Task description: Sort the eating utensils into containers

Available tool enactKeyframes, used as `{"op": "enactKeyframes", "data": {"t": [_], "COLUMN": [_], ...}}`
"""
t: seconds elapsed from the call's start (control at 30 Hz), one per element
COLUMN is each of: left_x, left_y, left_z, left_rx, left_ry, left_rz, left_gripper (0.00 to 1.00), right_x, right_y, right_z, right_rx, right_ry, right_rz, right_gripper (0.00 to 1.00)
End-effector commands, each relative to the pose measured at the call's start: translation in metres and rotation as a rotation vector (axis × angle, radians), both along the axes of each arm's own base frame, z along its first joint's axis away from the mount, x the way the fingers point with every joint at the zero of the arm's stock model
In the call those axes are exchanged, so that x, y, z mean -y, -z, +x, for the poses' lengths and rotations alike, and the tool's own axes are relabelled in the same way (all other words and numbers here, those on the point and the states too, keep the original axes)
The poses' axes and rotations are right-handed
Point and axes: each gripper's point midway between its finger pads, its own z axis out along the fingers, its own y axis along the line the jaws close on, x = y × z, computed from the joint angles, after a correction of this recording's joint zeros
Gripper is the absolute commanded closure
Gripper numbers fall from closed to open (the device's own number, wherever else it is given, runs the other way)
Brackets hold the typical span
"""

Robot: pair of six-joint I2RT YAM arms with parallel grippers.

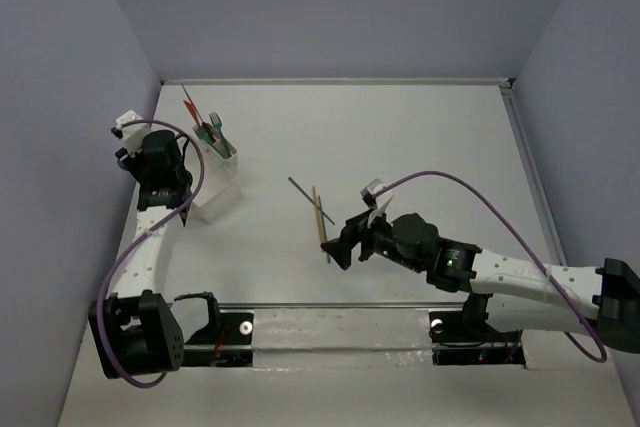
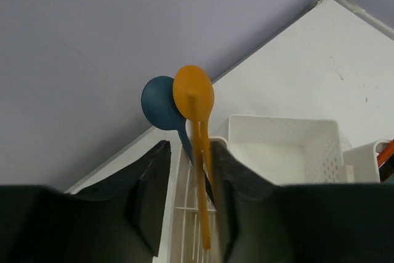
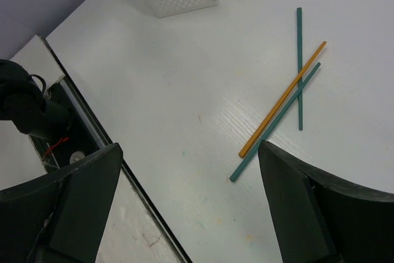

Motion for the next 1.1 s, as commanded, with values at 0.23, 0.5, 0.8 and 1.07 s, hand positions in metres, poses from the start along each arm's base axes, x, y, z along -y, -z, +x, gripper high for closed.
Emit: {"op": "enactKeyframes", "data": {"t": [0.23,0.5,0.8,1.07], "left_x": [0.015,0.080,0.170,0.190], "left_y": [-0.038,-0.091,-0.101,-0.093], "left_z": [0.010,0.006,-0.035,-0.052], "left_rx": [0.145,0.312,0.388,0.407], "left_ry": [0.097,0.378,0.816,0.920], "left_rz": [-0.057,-0.124,-0.243,-0.246], "left_gripper": [0.12,0.05,0.04,0.01], "right_x": [0.011,0.001,-0.008,-0.002], "right_y": [0.020,0.058,0.108,0.146], "right_z": [0.025,0.036,0.050,0.039], "right_rx": [-0.035,-0.138,-0.226,-0.318], "right_ry": [0.128,0.145,0.219,0.203], "right_rz": [-0.091,-0.204,-0.341,-0.473], "right_gripper": [0.18,0.43,0.48,0.38]}}
